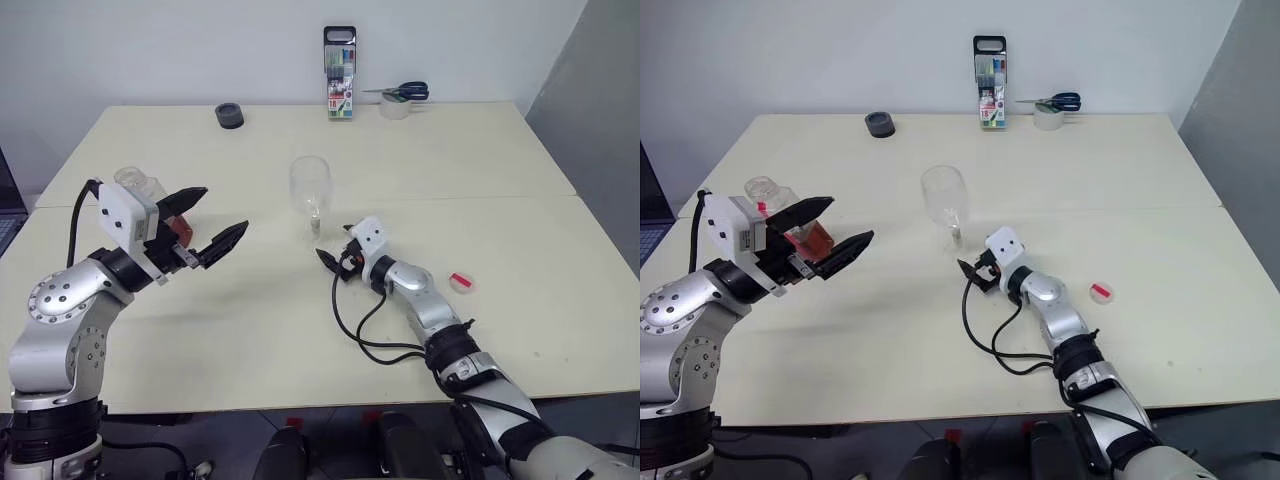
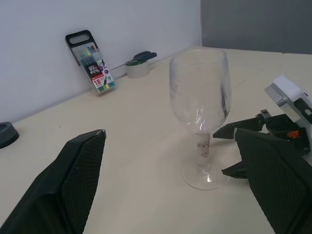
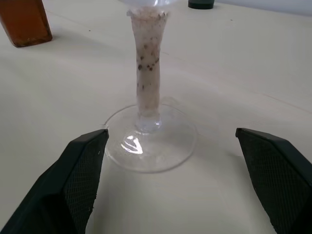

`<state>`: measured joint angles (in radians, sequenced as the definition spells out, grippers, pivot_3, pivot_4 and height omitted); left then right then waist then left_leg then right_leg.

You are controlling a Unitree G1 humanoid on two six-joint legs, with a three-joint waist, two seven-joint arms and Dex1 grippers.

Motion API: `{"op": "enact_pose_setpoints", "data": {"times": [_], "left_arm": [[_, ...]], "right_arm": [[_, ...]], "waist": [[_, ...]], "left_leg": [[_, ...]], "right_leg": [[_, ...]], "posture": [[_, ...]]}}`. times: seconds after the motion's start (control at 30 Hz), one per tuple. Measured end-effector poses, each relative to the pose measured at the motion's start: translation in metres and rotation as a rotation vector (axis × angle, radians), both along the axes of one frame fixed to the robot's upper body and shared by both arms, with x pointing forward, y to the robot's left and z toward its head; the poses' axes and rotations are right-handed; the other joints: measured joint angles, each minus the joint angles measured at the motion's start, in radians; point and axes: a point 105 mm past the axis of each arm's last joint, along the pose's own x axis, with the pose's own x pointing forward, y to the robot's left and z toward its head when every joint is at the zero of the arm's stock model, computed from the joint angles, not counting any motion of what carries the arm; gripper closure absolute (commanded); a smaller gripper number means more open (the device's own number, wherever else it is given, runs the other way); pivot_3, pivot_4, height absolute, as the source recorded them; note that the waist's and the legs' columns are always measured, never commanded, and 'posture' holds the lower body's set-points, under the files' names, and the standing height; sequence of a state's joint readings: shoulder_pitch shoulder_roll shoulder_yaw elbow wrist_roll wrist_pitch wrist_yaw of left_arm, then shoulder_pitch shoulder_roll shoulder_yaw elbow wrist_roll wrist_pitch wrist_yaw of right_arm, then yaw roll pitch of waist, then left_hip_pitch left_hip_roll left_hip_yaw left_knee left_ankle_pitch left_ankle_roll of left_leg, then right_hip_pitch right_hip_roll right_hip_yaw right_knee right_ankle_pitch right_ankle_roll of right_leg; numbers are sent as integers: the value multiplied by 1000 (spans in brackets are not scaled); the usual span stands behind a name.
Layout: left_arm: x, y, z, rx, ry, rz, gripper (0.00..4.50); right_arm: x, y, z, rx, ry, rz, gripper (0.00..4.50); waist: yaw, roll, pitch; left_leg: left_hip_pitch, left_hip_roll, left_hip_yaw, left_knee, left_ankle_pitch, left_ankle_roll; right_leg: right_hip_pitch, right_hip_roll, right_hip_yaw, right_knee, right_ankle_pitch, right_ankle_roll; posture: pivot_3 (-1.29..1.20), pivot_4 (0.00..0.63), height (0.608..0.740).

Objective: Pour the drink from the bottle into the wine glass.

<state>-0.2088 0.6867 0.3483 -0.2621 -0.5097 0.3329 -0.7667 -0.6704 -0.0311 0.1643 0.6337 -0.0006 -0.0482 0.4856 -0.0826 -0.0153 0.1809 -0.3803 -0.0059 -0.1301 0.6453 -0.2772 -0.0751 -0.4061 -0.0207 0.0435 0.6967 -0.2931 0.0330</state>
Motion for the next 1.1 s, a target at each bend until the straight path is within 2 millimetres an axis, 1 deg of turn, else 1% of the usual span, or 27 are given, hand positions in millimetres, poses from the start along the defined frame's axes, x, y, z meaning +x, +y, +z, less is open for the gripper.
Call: {"op": "enact_pose_setpoints", "data": {"times": [0.17, 0.3, 0.4, 0.47, 0.53, 0.6, 0.67, 0.73, 0.8, 0.87, 0.97, 1.1], "left_arm": [[7, 1, -12, 16, 24, 46, 0], [8, -2, -21, 17, 28, 61, 0], [7, 5, -43, 29, 63, 131, 0], [8, 11, -60, -21, 102, 203, 0], [6, 18, -77, -36, 141, 260, 0], [2, 22, -89, -40, 168, 296, 0], [-1, 25, -99, -51, 186, 341, 0], [-1, 30, -107, -68, 196, 409, 0], [0, 39, -114, -69, 205, 485, 0], [-1, 52, -120, -74, 216, 566, 0], [-1, 68, -125, -87, 238, 646, 0], [2, 76, -124, -71, 251, 667, 0]], "right_arm": [[-8, -17, -4, -46, 6, -8, 38], [-26, -32, -5, -98, -5, 30, 38], [-48, -44, -1, -124, -18, 86, 38], [-64, -48, 5, -116, -33, 132, 38], [-78, -47, 18, -101, -63, 188, 38], [-90, -46, 32, -100, -87, 250, 38], [-100, -46, 42, -101, -92, 304, 38], [-106, -45, 49, -86, -83, 330, 38], [-110, -43, 52, -75, -67, 349, 38], [-112, -42, 54, -69, -54, 355, 38], [-113, -41, 55, -60, -29, 355, 38], [-116, -39, 56, -60, -15, 369, 38]], "waist": [[1, 0, 0], [3, 0, 0], [7, 0, 0], [8, 0, 0], [8, 0, 0], [10, 0, 0], [17, -1, 0], [26, -1, 0], [31, -1, -1], [32, -1, -1], [33, -1, -1], [35, -2, -1]], "left_leg": [[0, 0, 0, 0, 0, 1], [-1, 0, 0, 0, 0, 1], [0, 0, 0, 0, 0, 1], [0, 0, 0, 0, 0, 1], [0, 1, -1, 0, 0, 1], [0, 0, -1, 0, 0, 1], [0, 0, -1, 1, 0, 1], [0, 0, -1, 1, 0, 1], [0, 0, -2, 1, 0, 1], [0, 0, -1, 1, 0, 1], [0, 0, -1, 1, 0, 1], [0, 0, -2, 1, 0, 1]], "right_leg": [[0, 0, 0, 0, 0, 0], [0, -1, 0, -1, 0, 0], [0, -1, 0, -1, 0, 0], [0, -1, 0, -1, 0, 0], [0, 0, 0, -1, 0, 0], [1, 0, -1, -1, 0, 0], [2, 0, -1, -1, 0, 0], [2, 0, -1, -1, 0, 0], [2, -1, -1, -1, 0, 0], [2, -1, -1, -1, 0, 0], [2, -1, -2, -1, 0, 0], [2, -1, -2, -1, 0, 0]], "posture": [[0, 150, 740], [0, 150, 740], [0, 150, 740], [0, 150, 740], [0, 150, 740], [0, 150, 740], [0, 150, 740], [0, 150, 740], [0, 150, 740], [0, 150, 740], [0, 150, 740], [0, 150, 740]]}}
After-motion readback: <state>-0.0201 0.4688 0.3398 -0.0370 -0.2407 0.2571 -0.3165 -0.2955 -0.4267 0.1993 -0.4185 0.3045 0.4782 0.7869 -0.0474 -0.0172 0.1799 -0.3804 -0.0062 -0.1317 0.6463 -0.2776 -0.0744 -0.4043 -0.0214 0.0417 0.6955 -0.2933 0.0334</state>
